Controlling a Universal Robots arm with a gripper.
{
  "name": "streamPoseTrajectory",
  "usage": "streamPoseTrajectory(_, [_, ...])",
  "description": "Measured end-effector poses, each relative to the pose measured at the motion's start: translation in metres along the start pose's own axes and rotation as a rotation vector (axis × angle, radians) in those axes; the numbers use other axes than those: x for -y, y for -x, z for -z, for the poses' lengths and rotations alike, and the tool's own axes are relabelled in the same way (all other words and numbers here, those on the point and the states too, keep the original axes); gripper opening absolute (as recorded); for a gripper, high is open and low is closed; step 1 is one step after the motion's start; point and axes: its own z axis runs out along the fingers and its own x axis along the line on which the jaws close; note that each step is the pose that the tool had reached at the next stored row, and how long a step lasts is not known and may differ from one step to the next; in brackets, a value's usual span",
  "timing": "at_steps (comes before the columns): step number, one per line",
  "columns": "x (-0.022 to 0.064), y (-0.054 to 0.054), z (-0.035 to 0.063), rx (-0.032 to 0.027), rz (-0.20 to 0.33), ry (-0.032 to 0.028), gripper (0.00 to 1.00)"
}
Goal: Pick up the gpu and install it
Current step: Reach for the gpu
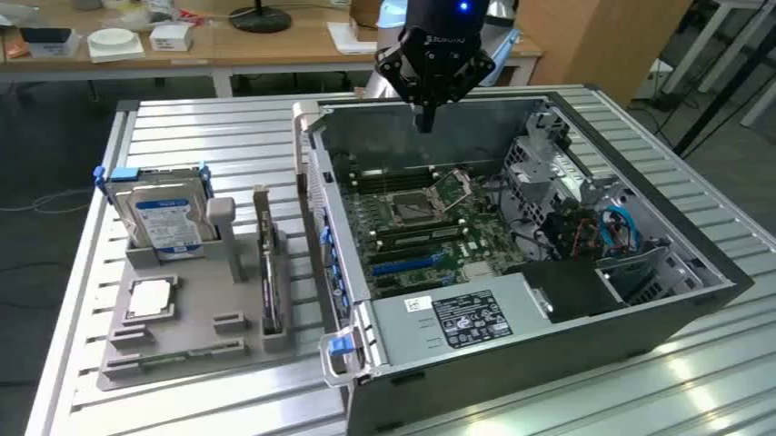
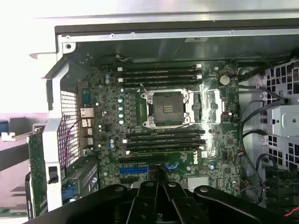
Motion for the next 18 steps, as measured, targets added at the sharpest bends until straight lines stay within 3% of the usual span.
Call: streamPoseTrajectory(18, [0.0005,-0.0064,0.0,0.0,0.0,0.0,0.11])
